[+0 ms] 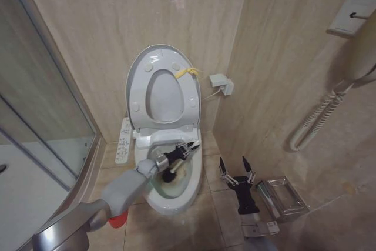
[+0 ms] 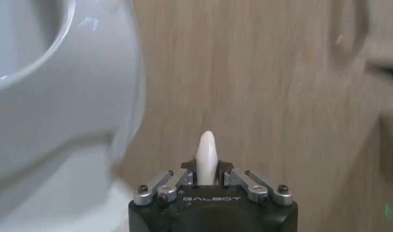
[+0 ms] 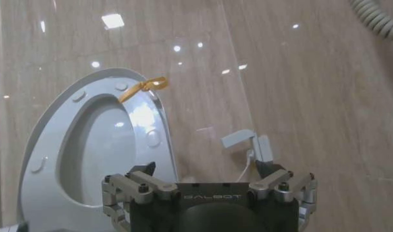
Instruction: Open the toilet lid, clean the toilet bowl with a toilet brush, close the toilet lid, and flush.
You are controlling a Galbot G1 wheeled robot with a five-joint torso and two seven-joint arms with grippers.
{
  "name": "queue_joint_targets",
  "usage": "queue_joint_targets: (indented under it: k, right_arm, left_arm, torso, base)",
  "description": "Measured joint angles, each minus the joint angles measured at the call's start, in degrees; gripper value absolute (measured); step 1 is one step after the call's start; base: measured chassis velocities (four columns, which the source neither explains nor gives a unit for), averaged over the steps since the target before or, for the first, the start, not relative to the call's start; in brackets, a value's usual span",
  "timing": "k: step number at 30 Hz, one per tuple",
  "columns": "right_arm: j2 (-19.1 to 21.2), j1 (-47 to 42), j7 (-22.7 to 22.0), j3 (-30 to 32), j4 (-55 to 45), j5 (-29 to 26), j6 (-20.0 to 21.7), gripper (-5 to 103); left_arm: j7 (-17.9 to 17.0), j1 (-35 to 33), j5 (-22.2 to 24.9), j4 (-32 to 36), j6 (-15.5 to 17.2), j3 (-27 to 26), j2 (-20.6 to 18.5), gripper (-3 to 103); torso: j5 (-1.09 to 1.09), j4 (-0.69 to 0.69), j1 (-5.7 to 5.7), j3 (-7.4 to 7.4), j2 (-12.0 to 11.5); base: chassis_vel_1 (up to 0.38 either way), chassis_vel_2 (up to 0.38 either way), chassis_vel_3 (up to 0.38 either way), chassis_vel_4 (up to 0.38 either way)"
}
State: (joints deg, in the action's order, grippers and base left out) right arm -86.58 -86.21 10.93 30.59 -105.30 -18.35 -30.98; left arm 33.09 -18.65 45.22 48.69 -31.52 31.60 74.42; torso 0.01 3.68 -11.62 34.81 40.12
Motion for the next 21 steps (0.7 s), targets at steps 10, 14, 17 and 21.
queue_joint_targets:
  k: [10, 14, 17, 21]
  right_arm:
    - [-0.29, 0.09, 0.01, -0.25, -0.09, -0.01, 0.02, 100]
    - [-0.69, 0.16, 0.02, -0.17, 0.21, 0.10, -0.01, 100]
    - [-0.89, 0.20, 0.02, -0.44, 0.20, 0.37, 0.00, 100]
    - [-1.05, 0.22, 0.12, -0.69, 0.12, 0.63, 0.01, 100]
  left_arm:
    - [-0.62, 0.11, -2.77, -3.27, -1.24, -0.34, 0.27, 22]
    - [-1.19, 2.11, -1.26, 0.15, -1.11, -0.47, 1.60, 22]
    - [-0.91, 1.90, -2.52, -3.01, -1.23, -0.46, 1.28, 22]
    - [-0.27, 1.79, -3.72, -9.09, -0.94, -1.08, 1.76, 22]
  torso:
    - [0.02, -0.12, 0.00, 0.00, 0.00]
    - [0.01, 0.08, 0.01, -0.02, 0.01]
    - [0.02, 0.08, 0.00, 0.00, 0.00]
    - [0.05, -0.11, -0.01, 0.02, -0.01]
  base:
    - [0.010, 0.009, 0.005, 0.007]
    - [0.022, 0.031, 0.009, 0.012]
    - [-0.013, -0.020, -0.014, -0.003]
    - [0.000, 0.000, 0.000, 0.000]
